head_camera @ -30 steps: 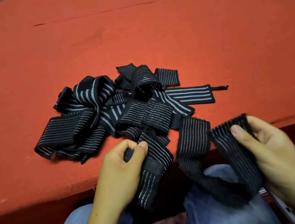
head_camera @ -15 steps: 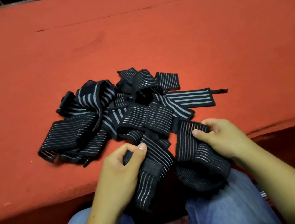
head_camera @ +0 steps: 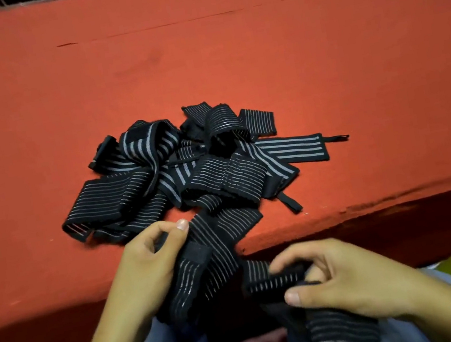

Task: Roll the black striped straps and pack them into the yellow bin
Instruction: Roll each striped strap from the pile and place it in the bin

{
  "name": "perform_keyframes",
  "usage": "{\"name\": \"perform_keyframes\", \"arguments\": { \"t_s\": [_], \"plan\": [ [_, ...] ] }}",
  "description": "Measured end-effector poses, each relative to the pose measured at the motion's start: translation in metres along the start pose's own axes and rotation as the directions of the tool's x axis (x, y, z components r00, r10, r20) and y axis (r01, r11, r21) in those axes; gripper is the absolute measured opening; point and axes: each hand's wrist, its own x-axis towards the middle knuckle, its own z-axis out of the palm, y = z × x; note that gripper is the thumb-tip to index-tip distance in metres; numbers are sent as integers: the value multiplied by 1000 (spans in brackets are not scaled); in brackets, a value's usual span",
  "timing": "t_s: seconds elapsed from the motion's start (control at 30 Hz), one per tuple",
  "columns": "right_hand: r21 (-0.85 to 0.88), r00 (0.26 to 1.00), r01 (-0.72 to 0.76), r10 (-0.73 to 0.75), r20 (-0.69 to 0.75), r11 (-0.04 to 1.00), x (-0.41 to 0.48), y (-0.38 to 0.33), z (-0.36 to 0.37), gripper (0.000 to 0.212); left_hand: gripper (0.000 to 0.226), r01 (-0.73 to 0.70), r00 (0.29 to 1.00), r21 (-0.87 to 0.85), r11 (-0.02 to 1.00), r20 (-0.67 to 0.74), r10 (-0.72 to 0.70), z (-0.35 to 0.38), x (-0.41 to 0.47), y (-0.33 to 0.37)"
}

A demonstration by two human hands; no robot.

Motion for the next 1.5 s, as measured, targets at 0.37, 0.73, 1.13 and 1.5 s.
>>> {"name": "perform_keyframes", "arguments": {
  "t_s": [0.37,0.73,1.13,1.5],
  "plan": [
    [529,950,307,-217,-227,791,-2,-31,32,44,6,-181,974,-35,983,134,184,4,-14,9],
    [723,799,598,-193,-569,345,3,-58,31,20,24,-240,821,8,971,536,198,30,-42,23],
    [600,822,539,-214,-528,591,-16,-65,14,24,28,-306,931,22,952,218,294,32,-26,11],
    [299,767,514,-274,-581,804,16,-31,55,19,31,-279,956,-95,956,70,286,39,-32,28]
  ]
}}
